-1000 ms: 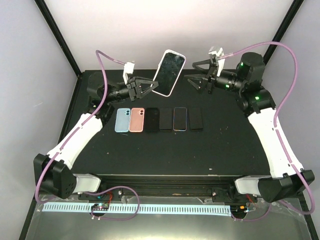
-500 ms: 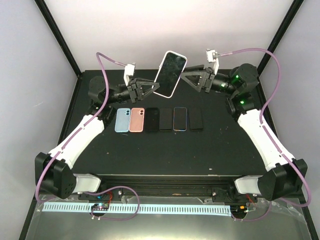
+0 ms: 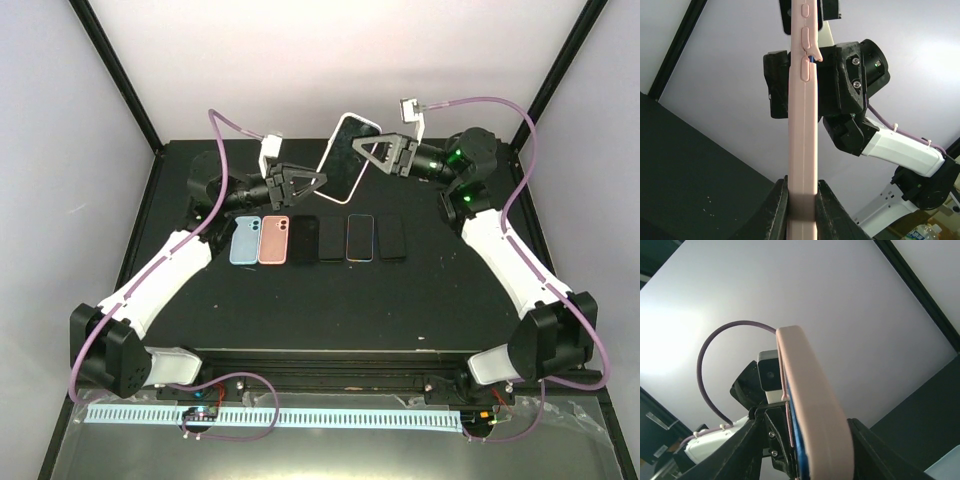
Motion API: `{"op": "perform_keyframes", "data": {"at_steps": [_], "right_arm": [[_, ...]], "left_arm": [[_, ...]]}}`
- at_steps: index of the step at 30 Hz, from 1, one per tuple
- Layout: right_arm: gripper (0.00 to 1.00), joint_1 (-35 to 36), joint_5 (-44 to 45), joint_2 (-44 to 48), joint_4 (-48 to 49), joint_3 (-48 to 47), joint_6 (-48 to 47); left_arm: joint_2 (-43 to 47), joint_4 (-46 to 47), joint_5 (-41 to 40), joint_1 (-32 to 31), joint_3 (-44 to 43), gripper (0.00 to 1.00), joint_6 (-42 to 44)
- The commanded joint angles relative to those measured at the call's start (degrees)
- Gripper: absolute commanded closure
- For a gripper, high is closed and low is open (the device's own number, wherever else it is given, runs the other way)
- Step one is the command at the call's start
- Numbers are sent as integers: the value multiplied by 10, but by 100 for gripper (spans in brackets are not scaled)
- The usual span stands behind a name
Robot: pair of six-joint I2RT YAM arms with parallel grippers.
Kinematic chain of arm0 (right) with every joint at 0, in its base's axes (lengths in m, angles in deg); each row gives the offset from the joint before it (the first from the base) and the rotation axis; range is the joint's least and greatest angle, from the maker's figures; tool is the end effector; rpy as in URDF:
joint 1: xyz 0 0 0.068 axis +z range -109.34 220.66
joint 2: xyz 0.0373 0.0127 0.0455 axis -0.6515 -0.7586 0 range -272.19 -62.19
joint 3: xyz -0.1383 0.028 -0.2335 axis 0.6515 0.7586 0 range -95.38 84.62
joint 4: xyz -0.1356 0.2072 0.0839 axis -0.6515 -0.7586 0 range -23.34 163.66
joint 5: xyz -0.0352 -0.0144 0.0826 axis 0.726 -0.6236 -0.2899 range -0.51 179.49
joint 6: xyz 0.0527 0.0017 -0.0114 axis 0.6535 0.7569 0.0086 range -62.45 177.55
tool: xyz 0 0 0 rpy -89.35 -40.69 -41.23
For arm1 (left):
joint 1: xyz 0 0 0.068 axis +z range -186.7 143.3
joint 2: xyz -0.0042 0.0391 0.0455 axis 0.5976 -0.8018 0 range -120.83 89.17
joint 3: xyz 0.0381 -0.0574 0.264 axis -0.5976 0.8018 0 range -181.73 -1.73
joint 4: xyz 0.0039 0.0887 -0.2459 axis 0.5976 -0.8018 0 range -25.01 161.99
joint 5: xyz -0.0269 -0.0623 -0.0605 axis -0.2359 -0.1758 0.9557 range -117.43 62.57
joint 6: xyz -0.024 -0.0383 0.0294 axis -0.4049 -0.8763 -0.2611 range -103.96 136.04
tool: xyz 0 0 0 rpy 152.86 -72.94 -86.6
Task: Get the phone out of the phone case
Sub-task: Remove the phone case from the phone.
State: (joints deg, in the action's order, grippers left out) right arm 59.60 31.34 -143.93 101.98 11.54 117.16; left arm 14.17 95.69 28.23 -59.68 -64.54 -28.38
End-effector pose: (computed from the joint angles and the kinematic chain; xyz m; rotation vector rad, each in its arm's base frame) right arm 0.2936 0.1328 0.4284 -0.5053 1.5610 1.7116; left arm 0.2611 -0.1427 0.3943 0.6337 1.5565 -1.5785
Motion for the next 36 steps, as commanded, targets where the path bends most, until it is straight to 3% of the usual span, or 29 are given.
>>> {"op": "perform_keyframes", "data": {"at_steps": [1, 15, 25, 36], "right_arm": [[56, 2, 11, -4, 40, 10, 31], [83, -10, 19, -3, 77, 34, 91], [91, -36, 0, 28, 65, 52, 91], [96, -44, -28, 55, 76, 76, 93]], "left_arm": [[0, 16, -18, -4, -13, 98, 22], [-4, -3, -31, -4, -6, 94, 30], [28, -64, 15, 21, 15, 56, 64], [41, -72, 82, 27, 36, 57, 74]]}}
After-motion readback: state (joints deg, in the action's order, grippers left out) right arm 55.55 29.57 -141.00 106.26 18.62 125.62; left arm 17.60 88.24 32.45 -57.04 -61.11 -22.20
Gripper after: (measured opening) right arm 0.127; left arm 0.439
